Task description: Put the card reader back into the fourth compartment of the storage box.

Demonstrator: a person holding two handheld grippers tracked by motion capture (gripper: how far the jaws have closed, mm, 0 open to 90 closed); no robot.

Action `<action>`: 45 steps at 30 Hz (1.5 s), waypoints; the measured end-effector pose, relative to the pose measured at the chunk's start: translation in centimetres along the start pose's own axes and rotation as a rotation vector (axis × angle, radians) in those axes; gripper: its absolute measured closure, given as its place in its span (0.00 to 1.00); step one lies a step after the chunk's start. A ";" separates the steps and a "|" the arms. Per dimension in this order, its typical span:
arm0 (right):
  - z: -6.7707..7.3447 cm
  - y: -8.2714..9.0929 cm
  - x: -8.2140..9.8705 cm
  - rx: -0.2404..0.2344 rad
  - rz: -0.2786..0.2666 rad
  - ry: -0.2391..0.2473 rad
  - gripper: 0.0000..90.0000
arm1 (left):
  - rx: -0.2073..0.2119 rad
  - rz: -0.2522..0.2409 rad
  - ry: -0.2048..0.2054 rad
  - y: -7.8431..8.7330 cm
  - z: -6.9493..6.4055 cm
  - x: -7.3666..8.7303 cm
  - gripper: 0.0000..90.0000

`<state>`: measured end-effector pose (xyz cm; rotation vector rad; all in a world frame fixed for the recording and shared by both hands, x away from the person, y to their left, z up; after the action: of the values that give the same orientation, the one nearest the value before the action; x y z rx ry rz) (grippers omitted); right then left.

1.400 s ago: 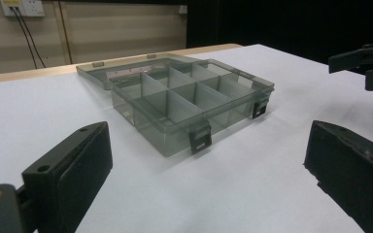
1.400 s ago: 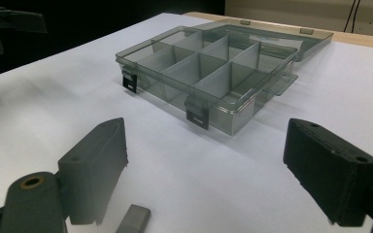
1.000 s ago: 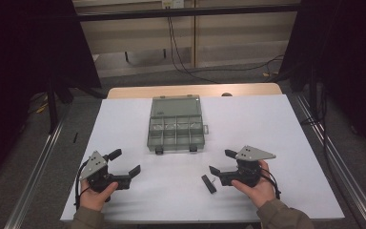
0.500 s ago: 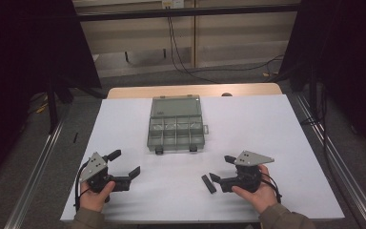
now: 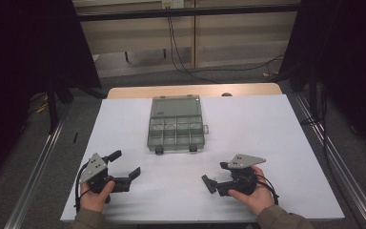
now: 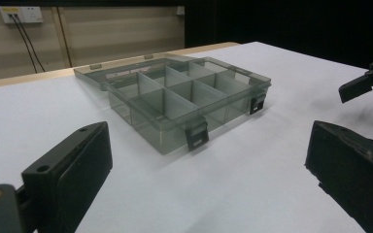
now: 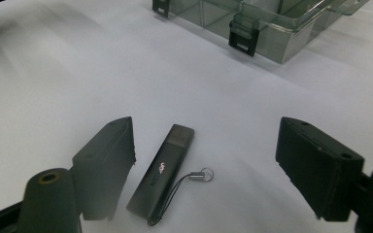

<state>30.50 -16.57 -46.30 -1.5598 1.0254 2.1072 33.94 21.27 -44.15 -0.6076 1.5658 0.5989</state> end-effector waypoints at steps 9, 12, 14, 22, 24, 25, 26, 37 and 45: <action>0.2 -0.2 0.4 -0.016 0.067 -0.002 0.34 | 0.000 0.011 -0.006 -0.1 0.0 0.2 0.03; 0.2 -0.1 0.5 -0.028 0.087 -0.012 0.39 | -0.001 0.013 -0.007 -0.1 0.0 0.2 0.03; 0.3 -0.1 0.5 -0.039 0.091 -0.013 0.40 | -0.002 0.015 -0.009 -0.1 0.1 0.2 0.03; 1.0 -0.3 0.6 -0.079 0.147 -0.008 0.49 | -0.006 0.011 -0.011 0.0 0.1 0.1 0.03; 1.2 -0.4 0.6 -0.081 0.155 0.012 0.50 | -0.005 0.012 -0.012 0.0 0.1 0.1 0.03; 1.3 -0.4 0.7 -0.081 0.162 0.022 0.51 | -0.005 0.012 -0.012 0.0 0.1 0.1 0.03; 1.4 -0.5 0.7 -0.078 0.171 0.037 0.52 | -0.004 0.012 -0.012 0.0 0.1 0.1 0.03; 2.0 -1.2 0.8 -0.059 0.208 0.113 0.65 | -0.001 0.018 -0.017 -0.1 0.1 0.2 0.04; 2.1 -1.7 0.5 -0.063 0.214 0.147 0.80 | 0.001 0.020 -0.013 -0.2 0.0 0.3 0.04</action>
<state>29.93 -14.00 -47.04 -1.7256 1.2366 2.2095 34.06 21.15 -44.42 -0.5868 1.5620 0.6158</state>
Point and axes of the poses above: each handheld gripper's, and its own axes: y roughly backward along the jaws, x roughly out of its underside, z roughly to its left, the point moved 3 cm from there along -y, roughly forward along the jaws, and after that the axes turned 14 degrees about -z, right-handed, at the moved point
